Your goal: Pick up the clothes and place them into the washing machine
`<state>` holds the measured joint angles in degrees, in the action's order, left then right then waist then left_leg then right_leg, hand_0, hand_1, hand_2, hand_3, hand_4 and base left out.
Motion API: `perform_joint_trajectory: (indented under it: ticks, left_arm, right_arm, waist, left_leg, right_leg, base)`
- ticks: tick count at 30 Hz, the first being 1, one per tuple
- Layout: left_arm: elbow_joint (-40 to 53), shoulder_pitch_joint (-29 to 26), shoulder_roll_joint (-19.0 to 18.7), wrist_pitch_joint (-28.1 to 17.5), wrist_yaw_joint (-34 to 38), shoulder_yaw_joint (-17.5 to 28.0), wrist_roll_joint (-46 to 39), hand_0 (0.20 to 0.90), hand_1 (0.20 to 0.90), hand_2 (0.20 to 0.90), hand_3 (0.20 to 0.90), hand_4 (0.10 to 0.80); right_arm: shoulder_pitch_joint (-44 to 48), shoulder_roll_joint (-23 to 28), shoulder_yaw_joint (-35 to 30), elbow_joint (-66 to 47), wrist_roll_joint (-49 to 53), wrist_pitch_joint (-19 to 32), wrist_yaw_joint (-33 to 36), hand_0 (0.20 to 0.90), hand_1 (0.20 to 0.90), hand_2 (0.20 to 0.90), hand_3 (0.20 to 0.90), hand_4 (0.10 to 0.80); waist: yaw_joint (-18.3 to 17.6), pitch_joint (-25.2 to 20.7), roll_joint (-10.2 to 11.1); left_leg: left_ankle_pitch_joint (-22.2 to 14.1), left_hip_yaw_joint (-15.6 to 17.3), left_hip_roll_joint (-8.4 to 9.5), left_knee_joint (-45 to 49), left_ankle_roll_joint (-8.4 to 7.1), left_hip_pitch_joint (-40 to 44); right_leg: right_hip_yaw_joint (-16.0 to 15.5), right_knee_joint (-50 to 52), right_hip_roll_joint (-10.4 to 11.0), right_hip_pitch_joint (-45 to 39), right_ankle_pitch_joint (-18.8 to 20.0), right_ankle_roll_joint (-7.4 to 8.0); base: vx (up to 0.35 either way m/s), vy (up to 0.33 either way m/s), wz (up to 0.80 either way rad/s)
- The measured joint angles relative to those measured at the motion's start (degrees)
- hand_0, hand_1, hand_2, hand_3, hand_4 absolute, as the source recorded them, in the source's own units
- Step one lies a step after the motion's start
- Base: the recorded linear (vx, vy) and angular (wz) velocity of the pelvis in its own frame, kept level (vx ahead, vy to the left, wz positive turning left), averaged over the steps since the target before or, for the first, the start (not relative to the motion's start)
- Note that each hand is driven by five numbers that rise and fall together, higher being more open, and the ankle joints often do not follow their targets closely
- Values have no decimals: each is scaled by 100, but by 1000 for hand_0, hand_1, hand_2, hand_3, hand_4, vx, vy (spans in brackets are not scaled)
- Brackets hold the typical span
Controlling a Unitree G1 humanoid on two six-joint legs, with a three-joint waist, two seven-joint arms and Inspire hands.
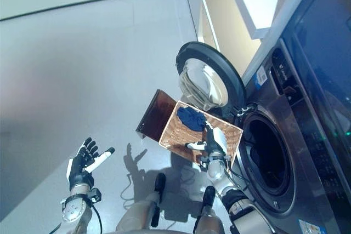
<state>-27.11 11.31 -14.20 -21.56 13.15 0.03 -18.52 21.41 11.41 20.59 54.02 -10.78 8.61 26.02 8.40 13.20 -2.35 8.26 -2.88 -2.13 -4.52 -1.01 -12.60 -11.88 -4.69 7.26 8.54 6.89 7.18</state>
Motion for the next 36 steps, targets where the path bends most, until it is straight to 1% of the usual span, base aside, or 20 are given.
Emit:
perform_joint_trajectory:
  ticks: [1,3,7,9,14,20,25,31,36]
  left_arm:
    - [1,-18,-12,0,8,0,8,900,900,900,900,800]
    - [18,-90,-67,0,62,-1,25,900,900,900,900,800]
    - [42,-281,-103,-1,65,-20,36,900,900,900,900,800]
    - [206,-325,-199,-3,64,-22,34,900,900,900,900,800]
    - [236,-444,-335,-3,67,-20,29,900,900,900,900,800]
    - [246,-503,-449,-4,80,-17,32,900,900,900,900,800]
    - [262,-532,-474,-4,179,-18,37,900,900,900,900,800]
    - [298,-539,-476,-4,194,-17,71,900,900,900,900,800]
    - [279,-633,-474,-4,338,-11,83,900,900,900,900,800]
  right_arm:
    - [19,-17,-2,12,0,0,2,900,900,900,900,800]
    - [213,-98,5,106,-1,-1,9,900,900,900,900,800]
    - [571,-149,18,204,-1,-5,15,900,900,900,900,800]
    - [962,-179,3,501,-6,-33,28,900,900,900,900,800]
    - [1425,-180,-106,835,-1,-133,188,900,900,900,900,800]
    - [1481,-177,-344,861,19,-234,447,900,900,900,900,800]
    - [1481,-281,-393,860,22,-240,571,900,900,900,900,800]
    - [1478,-296,-435,847,9,-242,688,900,900,900,900,800]
    - [1220,-313,-430,337,-3,-240,683,900,900,900,900,800]
  waist:
    - [34,13,20]
    - [43,88,68]
    - [185,358,82]
    - [227,528,85]
    - [416,858,84]
    - [495,890,106]
    - [499,947,195]
    - [479,1014,212]
    - [451,1077,283]
  left_leg:
    - [0,-5,6,0,0,-5]
    - [7,-92,2,2,-9,-94]
    - [24,-131,11,22,-15,-172]
    - [58,-214,12,83,-12,-362]
    - [64,-261,44,177,-4,-520]
    - [67,-385,87,224,-1,-688]
    - [63,-392,94,238,-6,-702]
    - [52,-395,98,278,-22,-795]
    - [64,-393,102,367,4,-865]
  right_leg:
    - [-6,0,-2,0,0,0]
    - [-115,0,-9,27,-8,-8]
    - [-170,2,-7,76,-8,-9]
    - [-277,3,-17,187,3,-23]
    - [-324,3,-5,231,5,-24]
    - [-472,4,14,295,2,-18]
    - [-483,3,20,296,-6,-10]
    - [-497,5,23,352,-8,-7]
    - [-497,54,25,399,-6,-8]
  base:
    - [-67,57,18]
    - [-56,47,11]
    - [-72,45,12]
    - [-59,41,7]
    - [-28,45,10]
    - [-7,20,7]
    - [-26,21,6]
    - [5,1,-1]
    - [11,3,-5]
